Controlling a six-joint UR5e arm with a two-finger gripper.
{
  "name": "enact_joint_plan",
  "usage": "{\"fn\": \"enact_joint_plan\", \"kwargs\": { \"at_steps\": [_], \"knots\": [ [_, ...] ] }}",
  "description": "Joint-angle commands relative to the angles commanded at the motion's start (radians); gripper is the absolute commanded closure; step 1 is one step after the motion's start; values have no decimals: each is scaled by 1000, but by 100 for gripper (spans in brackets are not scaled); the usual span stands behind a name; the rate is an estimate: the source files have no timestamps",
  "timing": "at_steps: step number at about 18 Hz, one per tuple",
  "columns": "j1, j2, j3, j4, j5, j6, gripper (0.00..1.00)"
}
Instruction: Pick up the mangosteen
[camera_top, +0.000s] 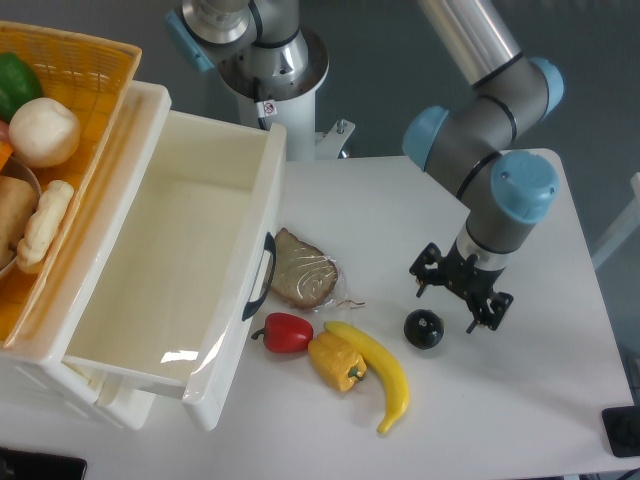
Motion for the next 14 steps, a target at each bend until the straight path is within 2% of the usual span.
{"fn": "enact_joint_plan", "kwargs": {
  "at_steps": [14],
  "knots": [
    [-38,-38,-17,-2,61,-2,0]
  ]
}}
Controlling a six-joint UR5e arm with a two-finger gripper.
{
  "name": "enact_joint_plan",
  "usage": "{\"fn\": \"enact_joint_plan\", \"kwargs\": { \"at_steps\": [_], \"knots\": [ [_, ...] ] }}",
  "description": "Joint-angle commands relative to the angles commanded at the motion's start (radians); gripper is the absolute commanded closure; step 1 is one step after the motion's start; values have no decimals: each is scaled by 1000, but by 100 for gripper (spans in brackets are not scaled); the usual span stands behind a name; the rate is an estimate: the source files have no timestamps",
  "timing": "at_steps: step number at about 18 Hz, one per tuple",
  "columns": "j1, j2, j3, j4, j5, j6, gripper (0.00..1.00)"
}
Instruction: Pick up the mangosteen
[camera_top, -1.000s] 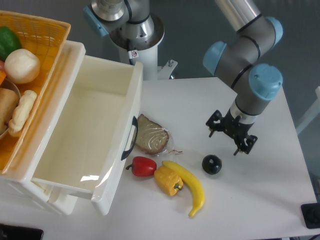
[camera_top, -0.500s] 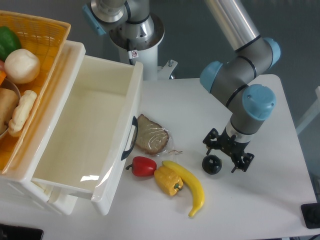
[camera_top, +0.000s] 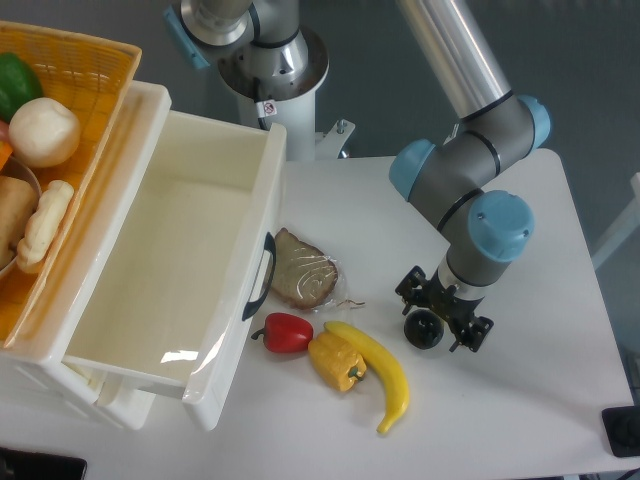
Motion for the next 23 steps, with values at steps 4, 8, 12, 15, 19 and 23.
{"fn": "enact_joint_plan", "kwargs": {
  "at_steps": [4,8,12,15,19,23],
  "knots": [
    [-6,-12,2,0,12,0,0],
    [-14,-17,6,0,61,2,23],
    [-12,-9,14,0,61,5,59],
    [-8,-3,23,0,58,0,79],
    [-3,3,46,0,54,-38,78],
    [8,26,67,0,54,-31,86]
  ]
}}
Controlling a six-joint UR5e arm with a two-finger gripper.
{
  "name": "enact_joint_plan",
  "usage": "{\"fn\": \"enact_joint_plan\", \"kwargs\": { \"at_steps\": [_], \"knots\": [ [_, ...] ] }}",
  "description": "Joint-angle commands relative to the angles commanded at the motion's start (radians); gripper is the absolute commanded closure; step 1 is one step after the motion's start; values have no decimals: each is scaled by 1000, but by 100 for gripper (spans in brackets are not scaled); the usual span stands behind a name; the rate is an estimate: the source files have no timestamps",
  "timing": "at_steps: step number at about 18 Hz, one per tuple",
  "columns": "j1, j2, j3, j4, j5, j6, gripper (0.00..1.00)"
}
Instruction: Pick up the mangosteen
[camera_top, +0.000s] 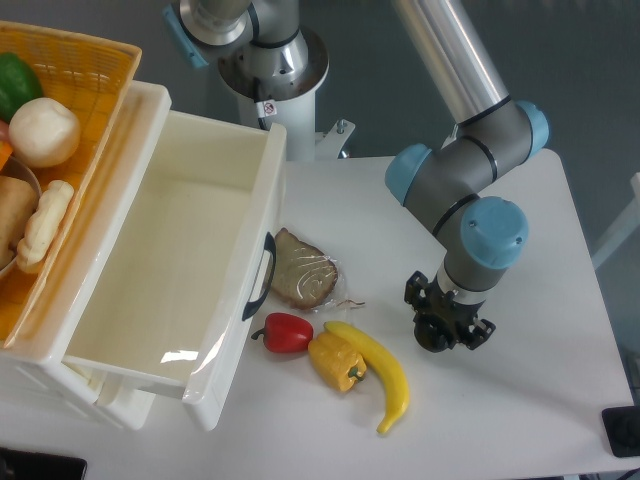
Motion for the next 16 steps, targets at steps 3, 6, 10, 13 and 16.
{"fn": "enact_joint_plan", "kwargs": {
  "at_steps": [3,6,10,13,16],
  "knots": [
    [5,5,41,-11,5,2,93],
    [5,6,70,-15,35,20,92],
    [15,14,136,-98,43,52,93],
    [29,31,167,-170,44,87,94],
    [43,48,164,-192,55,127,93]
  ]
}}
